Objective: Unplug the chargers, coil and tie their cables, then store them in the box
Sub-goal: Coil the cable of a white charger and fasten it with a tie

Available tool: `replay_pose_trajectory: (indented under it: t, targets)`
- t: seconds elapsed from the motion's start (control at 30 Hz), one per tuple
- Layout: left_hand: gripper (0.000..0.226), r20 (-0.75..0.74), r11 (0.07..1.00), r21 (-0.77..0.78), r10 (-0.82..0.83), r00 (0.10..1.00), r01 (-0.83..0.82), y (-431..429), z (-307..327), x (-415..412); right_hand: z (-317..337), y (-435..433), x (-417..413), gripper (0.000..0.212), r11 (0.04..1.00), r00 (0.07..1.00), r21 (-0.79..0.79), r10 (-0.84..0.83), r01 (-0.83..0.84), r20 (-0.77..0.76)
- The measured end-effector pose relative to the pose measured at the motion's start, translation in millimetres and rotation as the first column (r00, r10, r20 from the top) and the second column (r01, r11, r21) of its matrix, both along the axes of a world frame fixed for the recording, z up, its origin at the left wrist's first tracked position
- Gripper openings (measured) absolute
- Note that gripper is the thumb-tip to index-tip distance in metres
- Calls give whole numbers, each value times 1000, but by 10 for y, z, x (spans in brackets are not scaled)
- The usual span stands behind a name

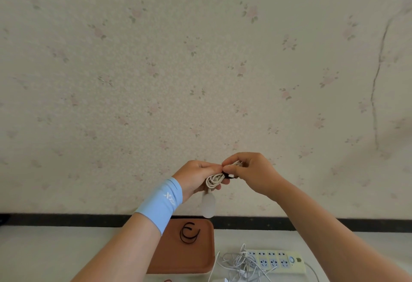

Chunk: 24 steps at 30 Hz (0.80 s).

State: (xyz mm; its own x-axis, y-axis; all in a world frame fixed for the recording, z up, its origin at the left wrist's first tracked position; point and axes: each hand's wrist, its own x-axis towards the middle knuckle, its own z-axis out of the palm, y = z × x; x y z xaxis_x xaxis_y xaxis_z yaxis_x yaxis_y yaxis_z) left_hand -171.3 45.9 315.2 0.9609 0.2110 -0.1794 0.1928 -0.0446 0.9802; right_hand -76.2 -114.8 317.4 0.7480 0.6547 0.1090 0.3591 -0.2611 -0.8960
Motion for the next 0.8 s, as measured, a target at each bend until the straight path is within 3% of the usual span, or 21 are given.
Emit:
replay_pose_trajectory:
  t: [0.23, 0.3, 0.37, 0.5, 0.67, 0.8]
  targets:
    - [23, 3, 995, -85, 57, 998, -57, -10, -1, 48, 34, -50, 16, 42, 1000, 976, 16, 14, -18, 217]
    - [23, 3, 994, -84, 64, 998, -64, 14, 6, 40, 42, -109, 39, 50, 996, 941, -72, 81, -60, 329]
    - [23, -4, 996, -59, 63, 998, -63, 25, 7, 29, 30, -137, 64, 42, 981, 894, -176, 149, -80, 424]
    - [23, -26, 999, 37, 31, 999, -30, 17, -16, 6, -3, -110, 80, 11, 986, 863, -157, 130, -59, 488]
    - [21, -21, 992, 121, 18, 1000, -16, 2, -37, 8, 14, -84, 43, 14, 989, 903, -129, 124, -77, 412]
    - [17, -7, 960, 279, 6, 1000, -4, 12, -47, -2, -18, -67, 3, 13, 985, 938, -158, 122, -73, 325]
